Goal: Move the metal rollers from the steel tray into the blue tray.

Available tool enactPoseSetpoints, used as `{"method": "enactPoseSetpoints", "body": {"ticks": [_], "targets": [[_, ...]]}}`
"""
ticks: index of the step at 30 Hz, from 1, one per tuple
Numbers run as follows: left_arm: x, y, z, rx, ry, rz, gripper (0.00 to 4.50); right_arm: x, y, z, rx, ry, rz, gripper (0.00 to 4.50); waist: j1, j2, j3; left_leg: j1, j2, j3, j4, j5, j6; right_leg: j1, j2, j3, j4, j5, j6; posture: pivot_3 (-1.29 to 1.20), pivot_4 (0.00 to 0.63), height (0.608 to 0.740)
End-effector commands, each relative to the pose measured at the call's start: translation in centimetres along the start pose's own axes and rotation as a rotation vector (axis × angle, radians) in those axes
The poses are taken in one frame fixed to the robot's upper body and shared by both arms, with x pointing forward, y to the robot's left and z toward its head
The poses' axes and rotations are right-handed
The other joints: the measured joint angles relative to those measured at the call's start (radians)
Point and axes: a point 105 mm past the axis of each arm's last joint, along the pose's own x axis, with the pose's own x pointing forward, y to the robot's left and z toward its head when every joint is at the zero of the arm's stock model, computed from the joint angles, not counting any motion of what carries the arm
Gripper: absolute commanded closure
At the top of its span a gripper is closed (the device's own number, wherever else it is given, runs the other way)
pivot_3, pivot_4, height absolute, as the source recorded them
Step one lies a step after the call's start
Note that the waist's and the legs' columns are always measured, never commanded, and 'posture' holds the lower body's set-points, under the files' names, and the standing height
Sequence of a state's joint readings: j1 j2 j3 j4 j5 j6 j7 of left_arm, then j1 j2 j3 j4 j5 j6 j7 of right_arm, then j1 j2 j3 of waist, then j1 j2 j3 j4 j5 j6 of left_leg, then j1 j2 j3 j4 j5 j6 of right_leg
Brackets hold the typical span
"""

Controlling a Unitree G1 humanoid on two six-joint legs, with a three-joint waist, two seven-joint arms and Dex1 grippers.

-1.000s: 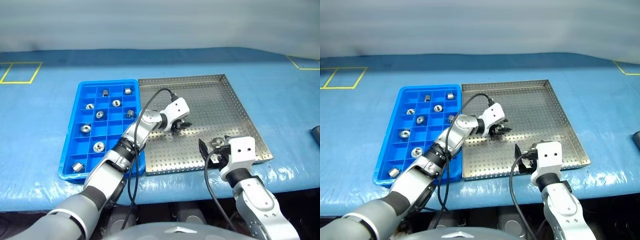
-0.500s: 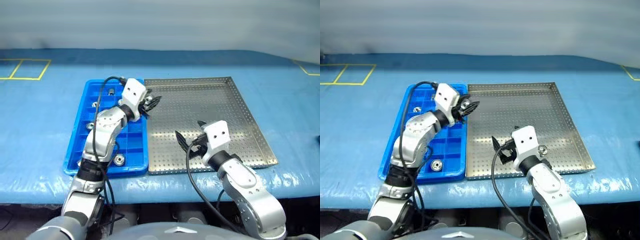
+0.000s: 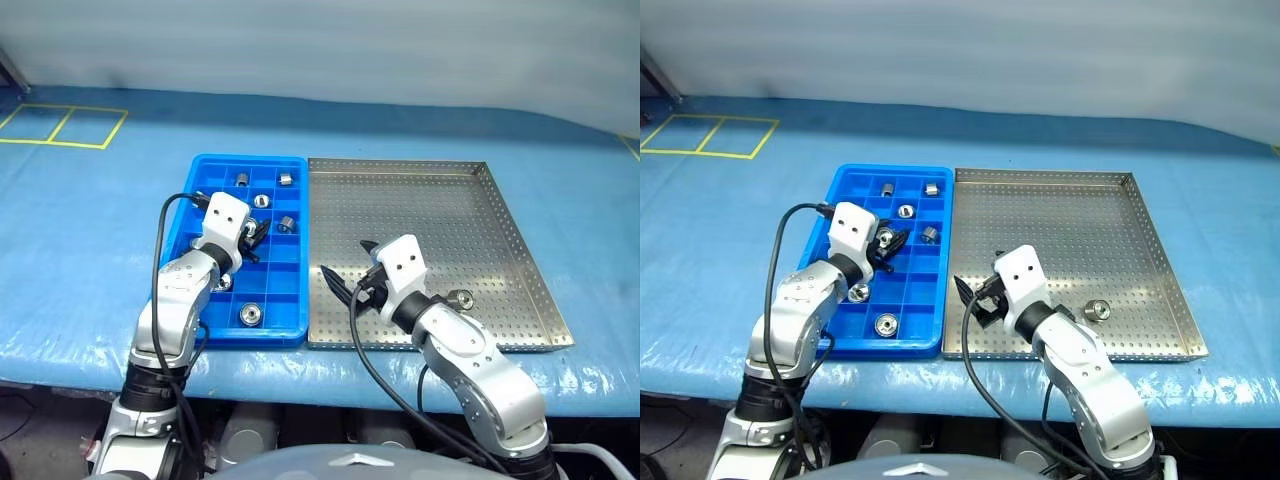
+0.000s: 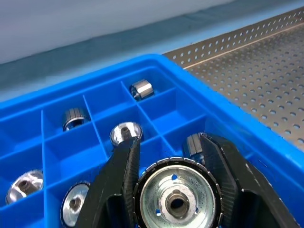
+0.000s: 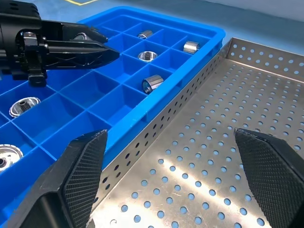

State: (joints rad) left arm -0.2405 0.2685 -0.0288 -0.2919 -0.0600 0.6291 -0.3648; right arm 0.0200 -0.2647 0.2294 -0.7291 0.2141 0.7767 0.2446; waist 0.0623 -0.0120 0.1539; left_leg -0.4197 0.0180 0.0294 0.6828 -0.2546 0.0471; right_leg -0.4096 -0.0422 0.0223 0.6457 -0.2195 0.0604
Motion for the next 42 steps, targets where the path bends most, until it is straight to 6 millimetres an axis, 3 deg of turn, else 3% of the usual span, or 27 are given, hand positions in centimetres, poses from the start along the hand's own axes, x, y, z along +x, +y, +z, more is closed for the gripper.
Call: {"method": "enactPoseSetpoints", "body": {"ticks": [1, 8, 14, 16, 17, 22, 26, 30, 33, 42], "targets": [[0.1, -0.6, 0.2, 0.006, -0.014, -0.027, 2.77, -0.1, 0.3, 0.8, -0.006, -0.033, 0.013, 0.00, 0.003, 0.000, 0.000, 0.000, 0.000, 0.000, 0.000, 0.000, 0.000, 0.000, 0.000, 0.000, 0.000, 0.000, 0.000, 0.19, 0.150, 0.740], [0.3, -0.8, -1.8, -0.018, 0.071, -0.042, 2.77, -0.5, -0.1, 0.7, -0.001, -0.033, -0.028, 0.00, 0.004, 0.000, 0.000, 0.000, 0.000, 0.000, 0.000, 0.000, 0.000, 0.000, 0.000, 0.000, 0.000, -0.001, -0.001, 0.17, 0.150, 0.740], [0.0, -0.5, -1.6, -0.033, 0.067, -0.039, 0.78, -0.9, -0.4, 0.5, 0.004, -0.029, -0.054, 0.00, -0.001, 0.000, 0.000, 0.000, 0.000, 0.000, 0.000, 0.000, 0.000, 0.000, 0.000, 0.000, 0.000, -0.002, -0.003, 0.13, 0.150, 0.740], [0.1, -0.8, -0.2, -0.053, 0.000, -0.067, 0.14, -1.0, -0.5, 0.6, 0.006, -0.031, -0.060, 0.00, -0.004, 0.000, 0.000, 0.000, 0.000, 0.000, 0.000, 0.000, 0.000, 0.000, 0.000, 0.000, 0.000, -0.002, -0.003, 0.13, 0.150, 0.740], [0.1, -1.4, 1.0, -0.068, -0.051, -0.111, 0.02, -1.2, -0.6, 0.6, 0.005, -0.033, -0.066, 0.00, -0.005, 0.000, 0.000, 0.000, 0.000, 0.000, 0.000, 0.000, 0.000, 0.000, 0.000, 0.000, 0.000, -0.002, -0.003, 0.13, 0.150, 0.740], [0.0, -4.5, 5.5, -0.074, -0.214, -0.340, 0.02, -2.1, -1.5, 0.7, 0.002, -0.035, -0.112, 0.00, -0.003, 0.000, 0.000, 0.000, 0.000, 0.000, 0.000, 0.000, 0.000, 0.000, -0.001, -0.001, 0.000, -0.002, -0.004, 0.12, 0.150, 0.740], [1.2, -6.5, 6.7, -0.026, -0.224, -0.458, 0.02, -3.6, -2.9, 0.1, -0.008, -0.006, -0.187, 0.00, -0.010, 0.000, 0.000, 0.000, -0.001, 0.000, 0.000, 0.000, 0.000, 0.000, -0.001, 0.000, -0.001, -0.002, -0.003, 0.07, 0.150, 0.740], [2.6, -9.0, 6.7, 0.017, -0.188, -0.574, 0.02, -5.3, -4.0, -0.4, -0.009, 0.022, -0.277, 0.00, -0.024, 0.000, 0.000, 0.000, -0.003, 0.000, 0.000, 0.000, 0.000, 0.000, -0.001, 0.000, -0.001, -0.002, -0.003, 0.03, 0.150, 0.740], [4.3, -12.0, 6.2, 0.026, -0.142, -0.697, 0.02, -7.8, -4.8, -1.2, -0.003, 0.060, -0.386, 0.00, -0.033, 0.000, 0.000, -0.001, -0.006, 0.000, 0.000, 0.000, 0.001, 0.001, -0.001, 0.000, 0.000, -0.002, -0.003, -0.06, 0.150, 0.740], [6.8, -19.1, 5.5, 0.135, -0.113, -0.873, 0.02, -11.8, -4.8, -2.9, 0.040, 0.111, -0.566, 0.00, -0.103, 0.001, -0.001, -0.001, -0.007, 0.001, 0.000, 0.000, 0.002, 0.000, -0.001, 0.003, -0.001, -0.004, 0.002, -0.21, 0.150, 0.740]]}}
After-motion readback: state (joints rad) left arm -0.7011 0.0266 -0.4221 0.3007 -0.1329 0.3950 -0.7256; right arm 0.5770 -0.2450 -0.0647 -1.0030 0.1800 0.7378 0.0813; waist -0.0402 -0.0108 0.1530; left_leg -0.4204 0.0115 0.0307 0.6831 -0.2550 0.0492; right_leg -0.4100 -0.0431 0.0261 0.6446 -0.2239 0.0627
